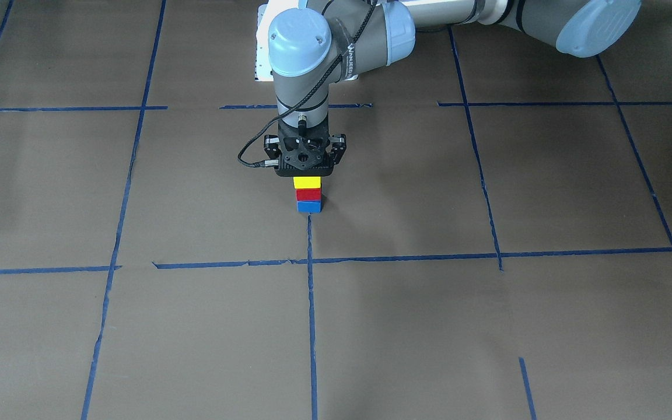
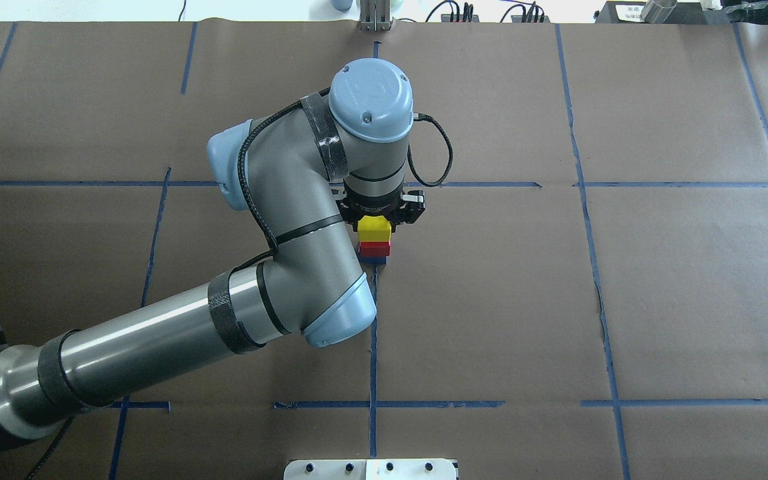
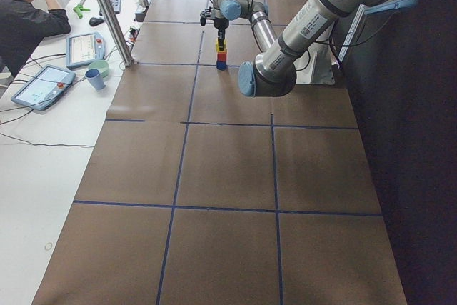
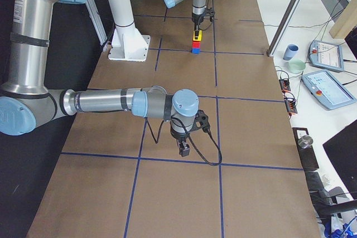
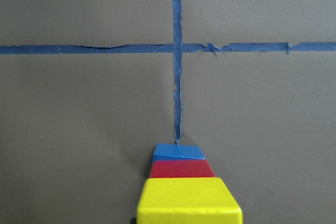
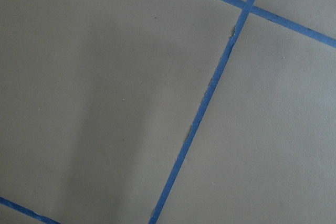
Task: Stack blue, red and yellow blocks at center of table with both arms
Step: 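Lower the yellow block onto the red block and open the left gripper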
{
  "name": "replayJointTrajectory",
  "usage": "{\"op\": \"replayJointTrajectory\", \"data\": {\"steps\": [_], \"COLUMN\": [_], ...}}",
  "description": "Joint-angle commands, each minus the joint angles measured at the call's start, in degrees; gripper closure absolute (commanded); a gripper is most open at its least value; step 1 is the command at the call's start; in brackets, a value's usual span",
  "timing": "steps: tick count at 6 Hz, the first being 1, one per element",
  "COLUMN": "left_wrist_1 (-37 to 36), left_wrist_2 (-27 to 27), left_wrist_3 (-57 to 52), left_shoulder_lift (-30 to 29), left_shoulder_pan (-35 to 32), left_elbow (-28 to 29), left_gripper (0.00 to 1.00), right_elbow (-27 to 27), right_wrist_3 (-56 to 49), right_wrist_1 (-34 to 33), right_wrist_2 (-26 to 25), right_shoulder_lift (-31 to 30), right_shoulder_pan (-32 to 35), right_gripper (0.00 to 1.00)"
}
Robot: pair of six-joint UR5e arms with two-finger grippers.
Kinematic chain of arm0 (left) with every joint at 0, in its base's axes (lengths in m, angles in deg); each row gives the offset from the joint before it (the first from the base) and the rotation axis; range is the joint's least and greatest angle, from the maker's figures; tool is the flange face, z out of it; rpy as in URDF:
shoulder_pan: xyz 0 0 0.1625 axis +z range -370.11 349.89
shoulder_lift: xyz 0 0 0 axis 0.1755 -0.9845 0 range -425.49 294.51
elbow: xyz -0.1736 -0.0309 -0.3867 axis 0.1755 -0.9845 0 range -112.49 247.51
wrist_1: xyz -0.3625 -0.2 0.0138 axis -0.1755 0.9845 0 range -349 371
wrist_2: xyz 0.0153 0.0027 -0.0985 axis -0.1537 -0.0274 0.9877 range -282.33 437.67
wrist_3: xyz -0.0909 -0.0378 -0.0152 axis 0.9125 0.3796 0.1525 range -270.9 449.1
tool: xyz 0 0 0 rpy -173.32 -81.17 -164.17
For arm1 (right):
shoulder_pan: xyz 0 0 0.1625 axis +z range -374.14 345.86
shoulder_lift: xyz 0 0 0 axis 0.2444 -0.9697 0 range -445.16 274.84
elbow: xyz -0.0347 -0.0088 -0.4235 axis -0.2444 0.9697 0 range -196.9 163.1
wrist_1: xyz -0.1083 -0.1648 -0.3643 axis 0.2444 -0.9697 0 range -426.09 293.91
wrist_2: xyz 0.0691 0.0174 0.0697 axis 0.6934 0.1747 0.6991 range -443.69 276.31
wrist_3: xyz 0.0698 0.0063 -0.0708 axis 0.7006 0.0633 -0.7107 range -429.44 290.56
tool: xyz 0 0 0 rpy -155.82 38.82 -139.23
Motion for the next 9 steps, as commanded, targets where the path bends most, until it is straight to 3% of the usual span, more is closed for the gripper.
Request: {"op": "replayJointTrajectory", "data": {"steps": [1, 3, 4, 6, 7, 9], "left_wrist_1": [0.2, 0.3, 0.3, 2.5, 3.0, 1.8], "left_wrist_2": [0.0, 0.1, 0.1, 0.1, -0.2, -0.5], "left_wrist_3": [-0.1, 0.3, 0.3, 0.0, 0.0, -0.4], "left_shoulder_lift": [0.1, 0.1, 0.2, 0.4, 0.3, 0.4], "left_shoulder_pan": [0.0, 0.2, 0.6, 0.6, 0.5, -1.9], "left_elbow": [0.7, 0.7, 0.7, 0.8, 0.7, -2.7], "left_gripper": [0.94, 0.86, 0.73, 0.09, 0.00, 0.00], "right_elbow": [0.0, 0.0, 0.1, 0.1, 0.1, 0.1], "right_wrist_3": [0.0, 0.0, 0.0, 0.0, 0.0, 0.0], "right_wrist_1": [0.0, 0.0, 0.0, 0.0, 0.0, 0.0], "right_wrist_2": [0.0, 0.0, 0.0, 0.0, 0.0, 0.0], "right_shoulder_lift": [0.0, 0.0, 0.0, 0.0, 0.1, 0.1], "right_shoulder_pan": [0.0, 0.0, 0.0, 0.0, 0.0, -0.1], "right_gripper": [0.00, 0.00, 0.00, 0.00, 0.00, 0.00]}}
